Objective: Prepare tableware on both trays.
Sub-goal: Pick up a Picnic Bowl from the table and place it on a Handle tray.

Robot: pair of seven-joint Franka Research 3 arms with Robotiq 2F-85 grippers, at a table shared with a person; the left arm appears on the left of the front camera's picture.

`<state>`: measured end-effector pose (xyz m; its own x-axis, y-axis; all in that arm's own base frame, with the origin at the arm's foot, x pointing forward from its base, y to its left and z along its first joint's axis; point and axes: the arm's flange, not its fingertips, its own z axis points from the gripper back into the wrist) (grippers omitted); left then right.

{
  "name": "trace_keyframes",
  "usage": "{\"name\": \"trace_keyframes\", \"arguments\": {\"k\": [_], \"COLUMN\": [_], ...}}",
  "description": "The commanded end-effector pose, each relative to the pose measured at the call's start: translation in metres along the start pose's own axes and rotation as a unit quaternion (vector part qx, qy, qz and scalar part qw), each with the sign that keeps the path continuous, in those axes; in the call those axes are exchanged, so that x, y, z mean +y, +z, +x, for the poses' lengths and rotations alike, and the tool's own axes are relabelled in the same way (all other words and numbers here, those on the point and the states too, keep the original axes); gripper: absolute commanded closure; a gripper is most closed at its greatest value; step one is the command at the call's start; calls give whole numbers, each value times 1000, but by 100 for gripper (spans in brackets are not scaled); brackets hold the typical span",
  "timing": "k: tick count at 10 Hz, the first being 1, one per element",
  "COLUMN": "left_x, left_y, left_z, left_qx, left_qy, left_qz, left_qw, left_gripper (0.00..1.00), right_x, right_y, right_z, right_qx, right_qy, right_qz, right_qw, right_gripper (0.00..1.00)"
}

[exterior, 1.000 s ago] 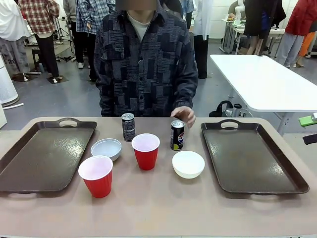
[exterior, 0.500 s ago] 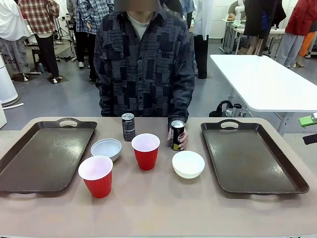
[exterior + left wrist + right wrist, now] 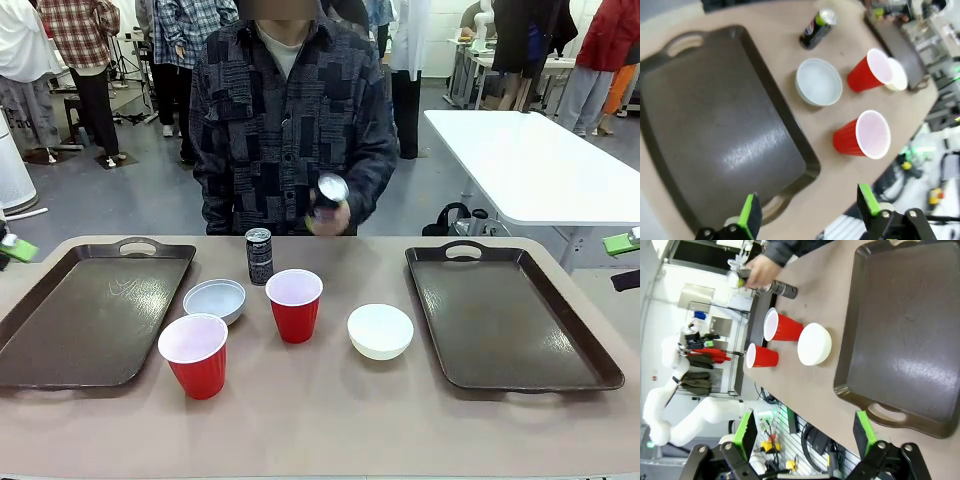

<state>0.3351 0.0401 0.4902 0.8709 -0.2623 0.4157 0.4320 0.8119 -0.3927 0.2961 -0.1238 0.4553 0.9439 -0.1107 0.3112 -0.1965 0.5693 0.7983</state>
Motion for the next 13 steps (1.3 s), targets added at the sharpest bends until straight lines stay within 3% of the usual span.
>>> {"name": "trace_keyframes", "arguments": {"k": [1, 3, 6, 9, 10, 13], "left_x": [-50, -88, -98, -89, -86, -86], "left_y": [-39, -101, -185, -201, -207, -207], "left_z": [37, 74, 120, 142, 118, 118], "left_qx": [52, 88, 128, 119, 117, 117], "left_qy": [-32, -47, 33, 66, 37, 37], "left_qz": [84, 163, 234, 245, 245, 245], "left_qw": [995, 982, 963, 960, 962, 962], "left_gripper": [0, 0, 0, 0, 0, 0], "right_x": [-1, -1, -1, -1, -1, -1], "right_y": [0, 0, 0, 0, 0, 0], "right_z": [0, 0, 0, 0, 0, 0], "right_qx": [-2, -2, -2, -2, -2, -2], "right_qy": [1, 1, 1, 1, 1, 1], "right_qz": [7, 7, 7, 7, 7, 7], "right_qw": [1000, 1000, 1000, 1000, 1000, 1000], "right_gripper": [0, 0, 0, 0, 0, 0]}}
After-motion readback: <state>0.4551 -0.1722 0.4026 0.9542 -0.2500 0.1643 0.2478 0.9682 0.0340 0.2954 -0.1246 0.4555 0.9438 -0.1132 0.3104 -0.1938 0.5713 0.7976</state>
